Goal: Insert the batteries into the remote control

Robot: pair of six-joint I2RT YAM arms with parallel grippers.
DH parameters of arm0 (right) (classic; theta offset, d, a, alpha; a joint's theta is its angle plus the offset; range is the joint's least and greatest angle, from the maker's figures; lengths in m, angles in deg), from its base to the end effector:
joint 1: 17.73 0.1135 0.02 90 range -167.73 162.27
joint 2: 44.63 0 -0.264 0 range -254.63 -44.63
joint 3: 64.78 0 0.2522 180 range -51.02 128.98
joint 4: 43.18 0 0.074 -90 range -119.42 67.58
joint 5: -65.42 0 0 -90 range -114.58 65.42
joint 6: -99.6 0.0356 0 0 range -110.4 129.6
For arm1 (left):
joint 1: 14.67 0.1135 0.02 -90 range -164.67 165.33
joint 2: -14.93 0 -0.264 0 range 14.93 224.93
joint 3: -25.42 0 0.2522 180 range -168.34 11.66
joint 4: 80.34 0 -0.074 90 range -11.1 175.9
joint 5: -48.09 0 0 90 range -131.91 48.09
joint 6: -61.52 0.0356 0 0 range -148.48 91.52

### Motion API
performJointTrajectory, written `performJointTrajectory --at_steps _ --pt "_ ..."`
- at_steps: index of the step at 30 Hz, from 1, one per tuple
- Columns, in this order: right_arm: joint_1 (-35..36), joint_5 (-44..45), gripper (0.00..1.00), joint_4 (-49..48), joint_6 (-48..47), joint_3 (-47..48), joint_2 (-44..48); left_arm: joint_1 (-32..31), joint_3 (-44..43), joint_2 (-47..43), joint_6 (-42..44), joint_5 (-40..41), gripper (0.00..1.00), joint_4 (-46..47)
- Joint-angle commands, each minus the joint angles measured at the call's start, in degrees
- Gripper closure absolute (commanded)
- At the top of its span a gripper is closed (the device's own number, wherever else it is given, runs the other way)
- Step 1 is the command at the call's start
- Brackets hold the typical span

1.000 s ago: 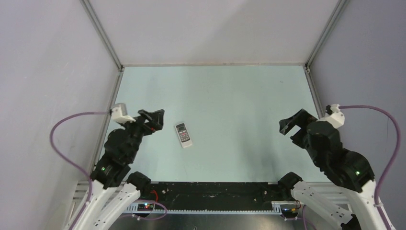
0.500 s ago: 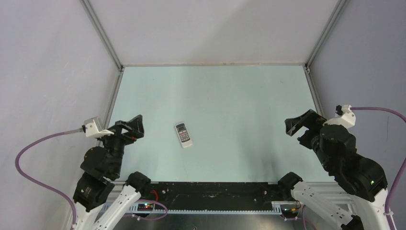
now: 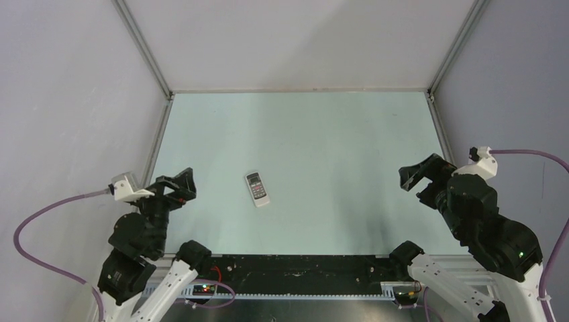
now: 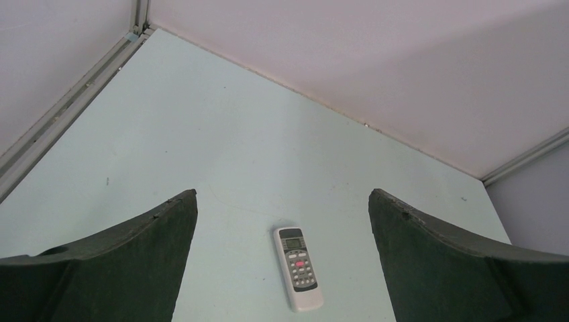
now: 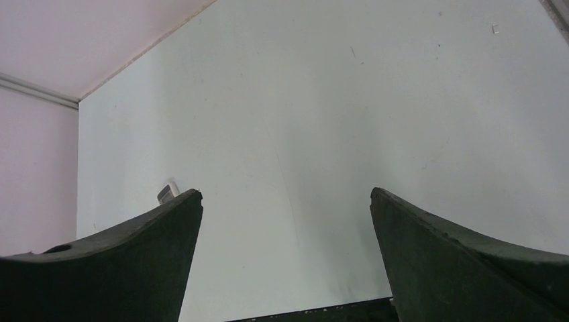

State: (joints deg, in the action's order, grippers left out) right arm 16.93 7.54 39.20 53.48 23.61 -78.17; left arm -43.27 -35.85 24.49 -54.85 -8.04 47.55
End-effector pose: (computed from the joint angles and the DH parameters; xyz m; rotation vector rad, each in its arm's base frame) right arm 0.0416 0.0058 0.4174 0.4978 1.9232 0.3151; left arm 0.0266 0.0081 0.3546 -0.4288 1.5246 -0.2853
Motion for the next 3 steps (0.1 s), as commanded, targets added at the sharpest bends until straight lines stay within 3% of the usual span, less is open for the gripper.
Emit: performJointTrajectory --at_steps 1,3 --pt "-0.1 1.4 0.01 0.4 0.0 1.5 -2.0 -0.1 -2.4 0.0 1.4 2.2 0.00 -0.8" --pt "-0.1 1.3 0.01 0.8 0.5 1.5 -2.4 -0.1 -2.3 0.0 1.3 2.2 0.00 -1.0"
